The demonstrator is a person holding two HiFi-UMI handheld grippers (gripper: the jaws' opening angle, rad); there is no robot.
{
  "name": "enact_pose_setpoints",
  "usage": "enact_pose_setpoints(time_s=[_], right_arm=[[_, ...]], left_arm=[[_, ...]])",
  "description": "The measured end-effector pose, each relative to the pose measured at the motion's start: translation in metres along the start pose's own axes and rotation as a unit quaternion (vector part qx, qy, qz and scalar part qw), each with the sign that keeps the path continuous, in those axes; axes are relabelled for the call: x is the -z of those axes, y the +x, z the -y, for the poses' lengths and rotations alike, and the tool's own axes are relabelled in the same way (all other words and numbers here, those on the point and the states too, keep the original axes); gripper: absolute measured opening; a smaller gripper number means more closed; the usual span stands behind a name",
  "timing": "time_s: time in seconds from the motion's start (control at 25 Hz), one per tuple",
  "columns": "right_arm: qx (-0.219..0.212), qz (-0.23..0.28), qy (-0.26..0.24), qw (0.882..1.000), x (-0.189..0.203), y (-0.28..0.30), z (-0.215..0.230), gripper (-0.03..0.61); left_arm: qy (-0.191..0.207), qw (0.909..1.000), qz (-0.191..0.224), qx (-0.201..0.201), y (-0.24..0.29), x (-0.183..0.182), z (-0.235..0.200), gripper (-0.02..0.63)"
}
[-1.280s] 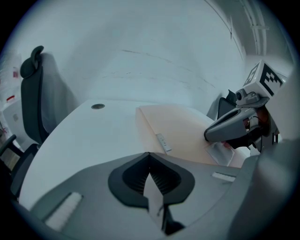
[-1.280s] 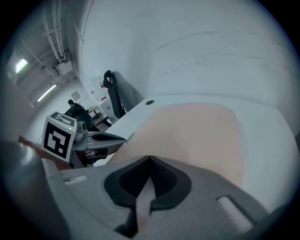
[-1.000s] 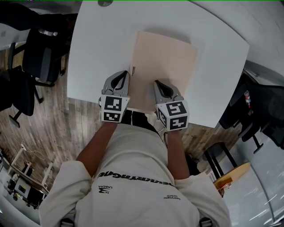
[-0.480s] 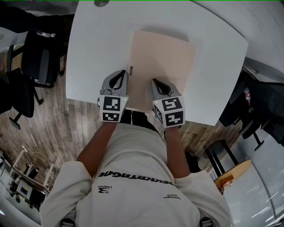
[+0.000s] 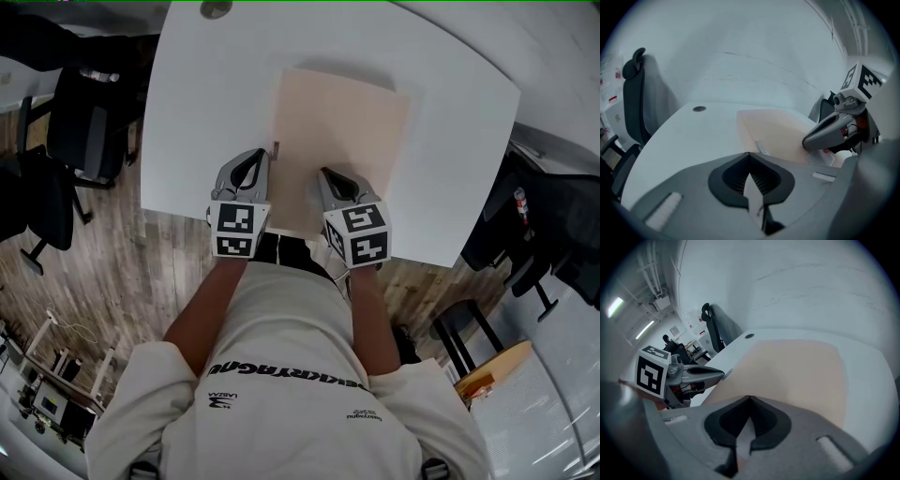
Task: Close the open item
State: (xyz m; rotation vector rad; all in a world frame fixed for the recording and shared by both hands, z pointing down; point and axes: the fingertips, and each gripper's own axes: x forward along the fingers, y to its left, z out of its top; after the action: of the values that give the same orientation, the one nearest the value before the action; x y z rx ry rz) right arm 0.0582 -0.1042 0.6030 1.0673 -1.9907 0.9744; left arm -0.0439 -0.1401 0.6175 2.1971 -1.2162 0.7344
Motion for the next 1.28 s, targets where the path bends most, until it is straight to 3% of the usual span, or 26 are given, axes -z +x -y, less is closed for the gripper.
enact_pose_setpoints(time_s=[0.6,1.28], right_arm=[[-0.018,0.023,0.014,0.999,-0.010,-0.013,-0.006,-0.002],[0.006,0.075,0.010,0.997,-0.026,-0.047,0.000,-0.002]], left_arm=[[0.011,0.9998,0.014,-0.009,-0.011,-0.015,0.003,-0.002],[0.035,0.9985,0.042,-0.006,-0.031,-0.040,0.023,-0.002]])
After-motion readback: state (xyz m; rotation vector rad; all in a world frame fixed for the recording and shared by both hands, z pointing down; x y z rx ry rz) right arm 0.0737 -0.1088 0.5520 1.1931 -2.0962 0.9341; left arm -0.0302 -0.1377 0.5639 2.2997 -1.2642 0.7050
